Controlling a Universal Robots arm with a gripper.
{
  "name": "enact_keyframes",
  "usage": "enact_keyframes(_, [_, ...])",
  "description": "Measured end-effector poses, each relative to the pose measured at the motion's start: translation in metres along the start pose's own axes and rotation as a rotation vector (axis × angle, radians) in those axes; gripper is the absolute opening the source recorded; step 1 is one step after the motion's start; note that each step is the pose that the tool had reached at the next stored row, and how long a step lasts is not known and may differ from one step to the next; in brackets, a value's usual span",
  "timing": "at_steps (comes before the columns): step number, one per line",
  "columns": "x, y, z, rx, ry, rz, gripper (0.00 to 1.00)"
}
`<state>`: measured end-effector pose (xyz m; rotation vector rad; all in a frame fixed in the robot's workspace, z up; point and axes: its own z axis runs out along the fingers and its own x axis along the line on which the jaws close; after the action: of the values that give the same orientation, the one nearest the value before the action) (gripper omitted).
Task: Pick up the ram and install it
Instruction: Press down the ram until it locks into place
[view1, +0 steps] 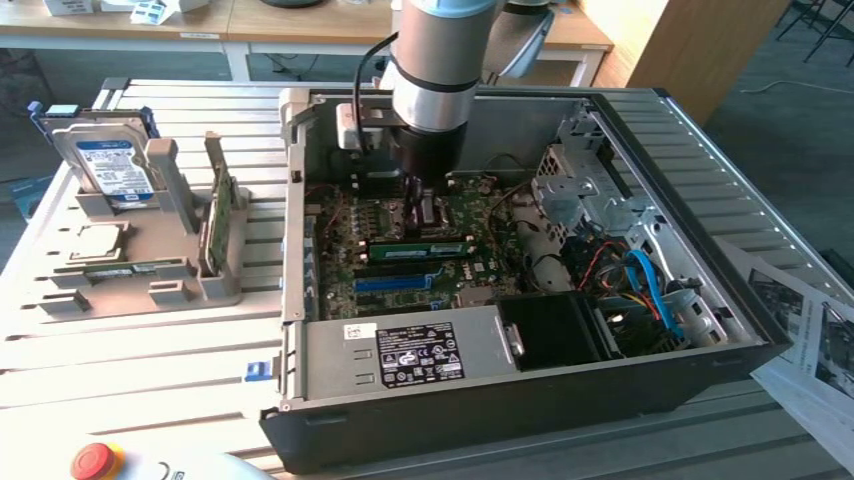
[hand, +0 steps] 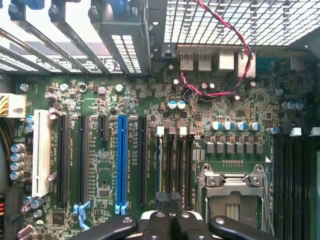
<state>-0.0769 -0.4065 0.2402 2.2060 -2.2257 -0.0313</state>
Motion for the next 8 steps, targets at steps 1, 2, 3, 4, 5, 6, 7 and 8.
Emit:
enact_keyframes(1, [0.0,0.0,0.0,0.0,0.0,0.0,0.11])
enact_keyframes(2, [0.0,0.0,0.0,-0.0001,0.0,0.0,0.11])
enact_keyframes(3, [0.0002,0.0001,0.0,-0.0001,0.0001,0.0,0.11])
enact_keyframes(4, [0.0007,0.0,0.0,-0.0001,0.0001,0.0,0.11])
enact_keyframes(5, [0.0013,0.0,0.0,0.0,0.0001,0.0,0.11])
enact_keyframes(6, [0.0019,0.0,-0.0001,-0.0001,0.0001,0.0,0.11])
enact_keyframes(7, [0.0027,0.0,0.0,0.0,0.0,0.0,0.11])
enact_keyframes(8, [0.0033,0.0,-0.0001,-0.0001,0.0,0.0,0.11])
